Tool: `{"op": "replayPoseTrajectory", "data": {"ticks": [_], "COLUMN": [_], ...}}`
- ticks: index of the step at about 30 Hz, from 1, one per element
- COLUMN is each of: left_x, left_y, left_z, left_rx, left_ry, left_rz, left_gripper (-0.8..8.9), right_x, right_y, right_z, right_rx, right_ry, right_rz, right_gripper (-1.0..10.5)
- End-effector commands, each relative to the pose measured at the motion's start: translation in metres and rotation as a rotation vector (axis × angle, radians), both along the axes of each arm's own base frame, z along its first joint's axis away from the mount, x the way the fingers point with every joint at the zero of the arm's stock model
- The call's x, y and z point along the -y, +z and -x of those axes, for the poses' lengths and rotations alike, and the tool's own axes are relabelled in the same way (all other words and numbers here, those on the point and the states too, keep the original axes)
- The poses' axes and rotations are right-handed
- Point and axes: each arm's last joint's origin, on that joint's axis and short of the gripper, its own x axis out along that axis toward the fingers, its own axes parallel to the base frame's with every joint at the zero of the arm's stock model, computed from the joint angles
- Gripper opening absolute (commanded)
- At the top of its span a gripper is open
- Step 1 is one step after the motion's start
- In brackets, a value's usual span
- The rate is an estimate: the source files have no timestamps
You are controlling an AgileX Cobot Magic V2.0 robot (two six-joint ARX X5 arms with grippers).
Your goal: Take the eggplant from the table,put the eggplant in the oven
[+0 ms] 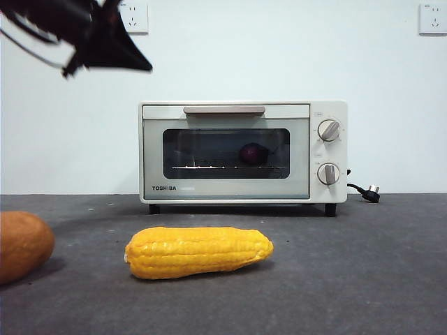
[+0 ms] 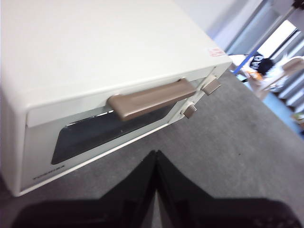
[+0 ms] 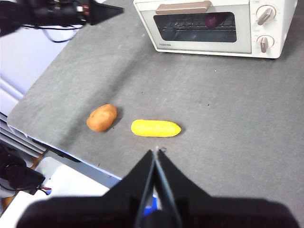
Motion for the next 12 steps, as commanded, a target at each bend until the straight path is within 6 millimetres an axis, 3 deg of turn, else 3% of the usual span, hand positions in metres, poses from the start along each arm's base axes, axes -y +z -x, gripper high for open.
{"op": "replayPoseTrajectory", "data": {"ticks": [1,6,12], "left_x": [0.001,-0.001,-0.007], "left_y": [0.020,0.049,0.070], "left_z": [0.021,0.061,0.108], "left_rx": [0.064,0.110,0.123], "left_ry": [0.006,0.050,0.107], "left_rz": [-0.051,-0.099,-0.173], "left_gripper": [-0.06,-0.06,-0.06], "right_x": [0.001,0.002,0.003], "right_y": [-0.003,-0.003,-0.003], "right_z": [0.002,0.001,0.001], "right_rx": [-0.007,0.011,0.018], "right_ry": [-0.006,-0.026,-0.038], "right_rz": [0.028,0.056,0.069], "right_gripper": [-0.1,-0.1,-0.1]}}
